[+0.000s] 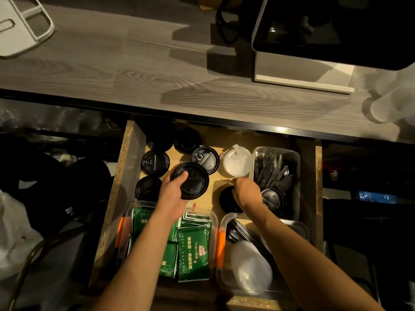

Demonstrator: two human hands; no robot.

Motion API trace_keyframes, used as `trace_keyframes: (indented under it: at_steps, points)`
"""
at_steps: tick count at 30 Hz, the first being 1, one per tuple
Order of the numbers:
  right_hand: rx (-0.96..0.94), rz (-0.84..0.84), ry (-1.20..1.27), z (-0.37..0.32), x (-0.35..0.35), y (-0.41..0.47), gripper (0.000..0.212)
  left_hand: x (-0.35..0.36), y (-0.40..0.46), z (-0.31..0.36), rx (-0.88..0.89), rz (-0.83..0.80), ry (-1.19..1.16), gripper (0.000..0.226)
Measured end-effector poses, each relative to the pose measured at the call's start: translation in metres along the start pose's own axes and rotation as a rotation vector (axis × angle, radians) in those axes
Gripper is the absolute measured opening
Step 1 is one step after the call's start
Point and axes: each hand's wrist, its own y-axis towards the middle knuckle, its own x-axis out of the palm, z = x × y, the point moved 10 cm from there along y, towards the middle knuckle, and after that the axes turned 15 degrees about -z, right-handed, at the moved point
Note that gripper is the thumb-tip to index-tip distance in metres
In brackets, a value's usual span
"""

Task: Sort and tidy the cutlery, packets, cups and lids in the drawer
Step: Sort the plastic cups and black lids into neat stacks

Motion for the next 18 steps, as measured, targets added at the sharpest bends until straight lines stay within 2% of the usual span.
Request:
trace_keyframes:
  at_steps: [5,8,10,13,16,18]
  points:
    - [-0.004,0.052,0.073,0.001,-0.007,0.003,0.021,-0.001,-0.003,0.004,0.004,-0.018,-0.003,0.044]
    - [-0.053,0.15,0.208,0.006,-0.025,-0.01,0.021,0.006,-0.01,0.007,0.01,-0.049,0.021,0.04]
    - [-0.091,0.281,0.392,0.014,-0.043,-0.031,0.019,0.012,-0.016,0.01,0.026,-0.058,0.037,0.038]
    - [-0.096,0.494,0.809,0.033,-0.066,-0.07,0.014,0.02,-0.025,0.012,0.057,-0.051,0.129,0.026]
    - [-0.146,0.598,1.174,0.043,-0.076,-0.102,0.017,0.033,-0.032,0.008,0.048,-0.057,0.222,0.023]
    - [-0.196,0.624,1.3,0.043,-0.081,-0.116,0.018,0.047,-0.036,0.002,0.043,-0.089,0.289,0.023]
